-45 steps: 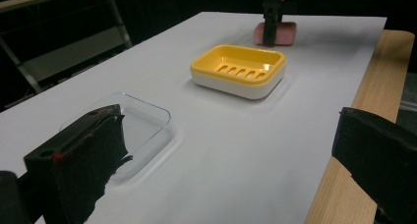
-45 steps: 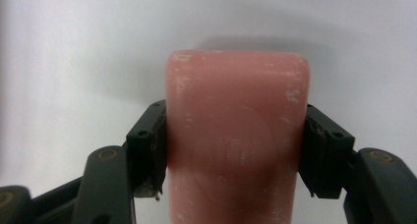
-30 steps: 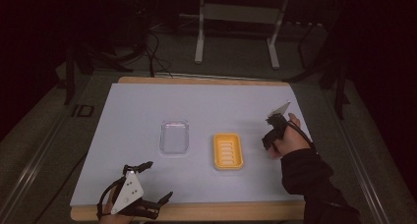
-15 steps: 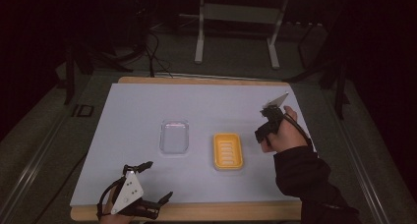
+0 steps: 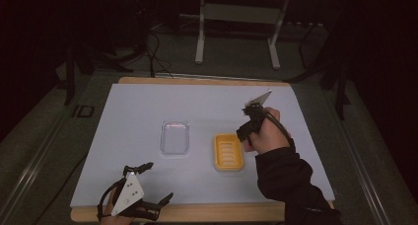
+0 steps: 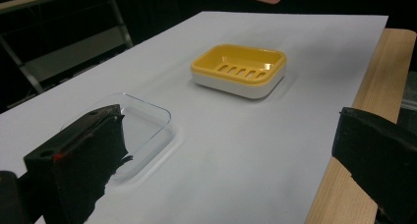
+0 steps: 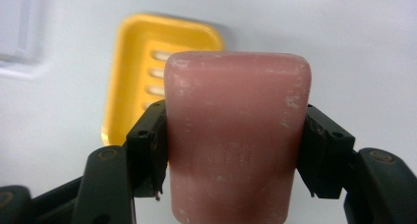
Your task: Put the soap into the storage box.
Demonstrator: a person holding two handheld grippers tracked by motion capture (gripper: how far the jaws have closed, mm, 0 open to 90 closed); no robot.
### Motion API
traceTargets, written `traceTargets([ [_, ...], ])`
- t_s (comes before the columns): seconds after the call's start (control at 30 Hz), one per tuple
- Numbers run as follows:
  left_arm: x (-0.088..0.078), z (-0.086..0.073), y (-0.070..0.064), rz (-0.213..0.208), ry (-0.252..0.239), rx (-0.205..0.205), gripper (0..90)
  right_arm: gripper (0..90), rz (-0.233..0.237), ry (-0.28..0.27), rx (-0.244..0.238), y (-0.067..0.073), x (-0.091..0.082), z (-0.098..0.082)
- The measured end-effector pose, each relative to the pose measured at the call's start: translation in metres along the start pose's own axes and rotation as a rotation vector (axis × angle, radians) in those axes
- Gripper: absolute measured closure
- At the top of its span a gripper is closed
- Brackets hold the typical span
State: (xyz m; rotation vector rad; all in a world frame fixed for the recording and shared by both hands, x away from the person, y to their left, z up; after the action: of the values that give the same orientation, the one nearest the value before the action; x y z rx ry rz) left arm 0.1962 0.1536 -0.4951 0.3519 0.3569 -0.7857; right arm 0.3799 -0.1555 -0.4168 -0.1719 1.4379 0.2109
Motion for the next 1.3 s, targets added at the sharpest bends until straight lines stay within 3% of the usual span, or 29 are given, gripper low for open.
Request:
traceTargets([
  [0.27,0.000,0.000,0.000,-0.001,-0.002,0.002,0.4,37.6,0.106,0.000,0.018,0.026,0.012,0.001],
  [0.47,-0.001,0.000,0.000,-0.002,-0.002,0.004,0.4,37.6,0.151,-0.014,0.058,0.038,0.025,0.002],
  [0.67,-0.001,0.000,0.000,-0.002,-0.002,0.005,0.4,37.6,0.139,-0.015,0.086,0.039,0.043,0.003],
  [0.97,-0.001,0.000,-0.001,-0.004,0.004,0.012,0.4,37.5,0.128,0.048,0.101,0.041,0.079,0.004],
  [1.3,-0.001,0.000,-0.002,-0.008,0.005,0.014,0.4,37.3,0.119,0.068,0.109,0.044,0.093,0.009],
])
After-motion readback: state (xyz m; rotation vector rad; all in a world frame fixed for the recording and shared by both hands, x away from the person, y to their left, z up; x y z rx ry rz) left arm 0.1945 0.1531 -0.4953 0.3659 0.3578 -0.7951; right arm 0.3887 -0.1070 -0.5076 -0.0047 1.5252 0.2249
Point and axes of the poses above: each handheld gripper's, and its own axes: x roughly forward along the jaws, z roughly out of its top, y roughly to its left, the point moved 3 cm from there along x, roughly forward along the jaws, and after that the axes turned 7 degrees about y, right-handed, at the moved point
